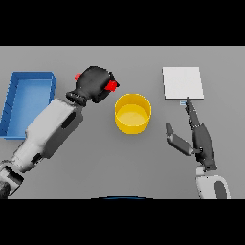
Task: Pick up the red beaker and tilt it to pour out 1 green nut into yellow bowl. Pick up the yellow bowl and place it on the metallic measuring scale.
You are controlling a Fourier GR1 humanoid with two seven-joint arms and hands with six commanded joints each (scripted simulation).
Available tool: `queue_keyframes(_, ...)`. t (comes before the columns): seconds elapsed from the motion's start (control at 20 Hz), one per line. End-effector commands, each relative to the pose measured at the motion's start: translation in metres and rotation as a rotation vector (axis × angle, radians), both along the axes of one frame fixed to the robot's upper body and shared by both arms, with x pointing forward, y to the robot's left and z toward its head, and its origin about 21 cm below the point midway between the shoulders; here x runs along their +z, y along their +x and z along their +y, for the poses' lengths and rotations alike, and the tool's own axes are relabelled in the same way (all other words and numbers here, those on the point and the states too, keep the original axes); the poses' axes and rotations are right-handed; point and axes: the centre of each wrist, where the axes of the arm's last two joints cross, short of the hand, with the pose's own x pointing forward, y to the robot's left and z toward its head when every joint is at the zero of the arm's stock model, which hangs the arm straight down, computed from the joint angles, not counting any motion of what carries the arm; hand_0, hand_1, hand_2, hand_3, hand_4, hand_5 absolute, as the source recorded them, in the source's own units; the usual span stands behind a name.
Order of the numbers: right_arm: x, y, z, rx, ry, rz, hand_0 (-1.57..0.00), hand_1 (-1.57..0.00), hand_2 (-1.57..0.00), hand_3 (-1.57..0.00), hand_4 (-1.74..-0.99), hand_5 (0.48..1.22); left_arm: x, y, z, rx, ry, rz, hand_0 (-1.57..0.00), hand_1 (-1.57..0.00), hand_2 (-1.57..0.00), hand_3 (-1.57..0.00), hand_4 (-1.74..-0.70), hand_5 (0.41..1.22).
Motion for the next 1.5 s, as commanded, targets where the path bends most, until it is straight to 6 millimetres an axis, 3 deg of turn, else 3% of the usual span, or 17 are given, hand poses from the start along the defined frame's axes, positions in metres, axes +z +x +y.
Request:
queue_keyframes(0.0,0.001,0.002,-0.003,0.000,0.003,0.000,0.00,0.00,0.00,0.00,-1.268,0.720,0.005,0.003,-0.007,-0.015,0.060,-0.008,-1.57,-1.57,-1.57,-1.57,-1.74,1.186)
queue_keyframes(0.05,-0.001,0.000,-0.004,0.001,0.008,-0.005,0.00,0.00,0.00,0.00,-1.264,0.717,0.008,0.005,-0.011,-0.050,0.130,-0.018,-1.57,-1.57,-1.57,-1.57,-1.74,1.193)
queue_keyframes(0.2,-0.001,0.001,-0.005,-0.007,0.013,-0.007,0.00,0.00,0.00,0.00,-1.258,0.697,0.016,0.012,-0.022,-0.123,0.322,-0.038,-1.57,-1.57,-1.57,-1.57,-1.61,1.206)
queue_keyframes(0.5,-0.007,0.002,0.001,-0.024,0.030,-0.001,0.00,0.00,0.00,0.00,-1.209,0.654,0.026,0.016,-0.056,-0.231,0.614,-0.050,-1.57,-1.57,-1.57,-1.57,-1.70,1.217)
queue_keyframes(0.8,-0.004,0.004,0.002,-0.037,-0.015,-0.009,0.00,0.00,0.00,0.00,-1.188,0.647,0.032,0.019,-0.072,-0.284,0.884,-0.130,-1.57,-1.57,-1.57,-1.57,-1.73,1.220)
queue_keyframes(1.45,-0.003,0.001,0.004,-0.047,-0.017,-0.013,0.00,0.00,0.00,0.00,-1.161,0.634,0.028,0.013,-0.109,-0.461,1.268,-0.381,-1.57,-1.57,-1.57,-1.57,-1.73,1.221)
